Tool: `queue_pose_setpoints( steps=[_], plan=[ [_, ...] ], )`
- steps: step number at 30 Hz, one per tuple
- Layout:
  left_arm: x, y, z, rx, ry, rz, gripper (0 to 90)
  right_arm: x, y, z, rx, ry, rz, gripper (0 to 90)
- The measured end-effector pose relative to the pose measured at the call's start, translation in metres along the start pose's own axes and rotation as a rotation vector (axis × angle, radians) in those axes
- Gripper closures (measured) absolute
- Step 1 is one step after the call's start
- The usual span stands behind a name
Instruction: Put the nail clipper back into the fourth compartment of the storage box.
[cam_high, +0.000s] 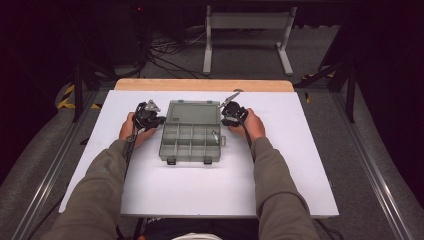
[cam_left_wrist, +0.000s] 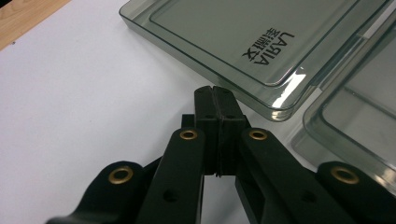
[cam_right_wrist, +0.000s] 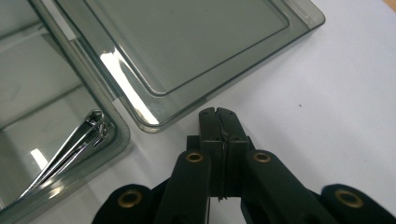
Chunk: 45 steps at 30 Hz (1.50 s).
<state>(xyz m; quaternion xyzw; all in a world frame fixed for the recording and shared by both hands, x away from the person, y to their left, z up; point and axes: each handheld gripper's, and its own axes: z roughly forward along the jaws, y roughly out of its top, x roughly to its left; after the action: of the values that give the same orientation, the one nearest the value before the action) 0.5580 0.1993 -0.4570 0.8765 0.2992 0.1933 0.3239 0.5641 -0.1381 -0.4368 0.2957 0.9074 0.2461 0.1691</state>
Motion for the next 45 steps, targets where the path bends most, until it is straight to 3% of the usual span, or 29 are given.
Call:
queue_pose_setpoints(
  steps=[4, 10, 14, 17, 29, 45],
  plan=[
    [-0.001, -0.001, 0.003, 0.0, -0.002, -0.019, 89.8, 0.002, 0.003, 0.001, 0.015, 0.001, -0.046, 90.0],
    [0.002, 0.001, 0.004, 0.002, -0.013, -0.014, 89.8, -0.003, 0.005, 0.002, 0.013, 0.035, -0.062, 90.0],
    [0.001, 0.004, 0.007, 0.005, -0.009, 0.001, 89.7, -0.003, 0.006, 0.004, 0.009, 0.023, -0.063, 90.0],
    [0.002, 0.006, 0.009, -0.005, 0.0, 0.009, 89.7, -0.002, 0.006, 0.006, -0.012, 0.004, -0.058, 90.0],
    [0.005, 0.006, 0.013, -0.03, -0.004, -0.026, 89.7, -0.002, 0.003, 0.016, -0.129, -0.077, 0.002, 90.0],
    [0.009, 0.019, 0.007, -0.07, 0.069, -0.036, 89.6, -0.007, 0.002, 0.01, -0.225, -0.127, 0.041, 90.0]
  ],
)
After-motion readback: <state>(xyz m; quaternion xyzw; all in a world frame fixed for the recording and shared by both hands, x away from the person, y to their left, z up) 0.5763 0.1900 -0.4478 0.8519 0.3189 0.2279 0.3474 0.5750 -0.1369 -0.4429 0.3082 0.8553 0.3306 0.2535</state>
